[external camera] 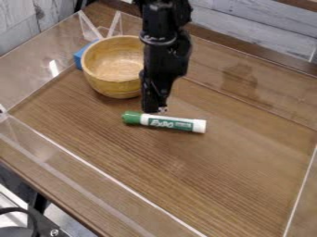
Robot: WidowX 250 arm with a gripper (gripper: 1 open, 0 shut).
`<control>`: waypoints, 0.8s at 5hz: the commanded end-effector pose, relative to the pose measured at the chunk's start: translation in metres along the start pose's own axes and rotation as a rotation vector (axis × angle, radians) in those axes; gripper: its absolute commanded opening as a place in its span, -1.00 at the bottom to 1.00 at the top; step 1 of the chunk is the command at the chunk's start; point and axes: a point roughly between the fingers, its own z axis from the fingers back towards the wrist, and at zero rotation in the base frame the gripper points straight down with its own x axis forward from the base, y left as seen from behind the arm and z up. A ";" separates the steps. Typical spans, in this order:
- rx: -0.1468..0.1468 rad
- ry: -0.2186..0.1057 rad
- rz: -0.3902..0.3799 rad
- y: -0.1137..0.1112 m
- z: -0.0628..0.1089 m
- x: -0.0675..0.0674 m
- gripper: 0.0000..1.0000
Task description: Put the green marker in the brown bowl
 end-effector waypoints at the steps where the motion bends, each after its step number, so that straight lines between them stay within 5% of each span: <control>1: 0.061 -0.053 -0.021 0.010 0.010 0.005 1.00; 4: 0.073 -0.066 -0.128 0.016 -0.012 0.011 1.00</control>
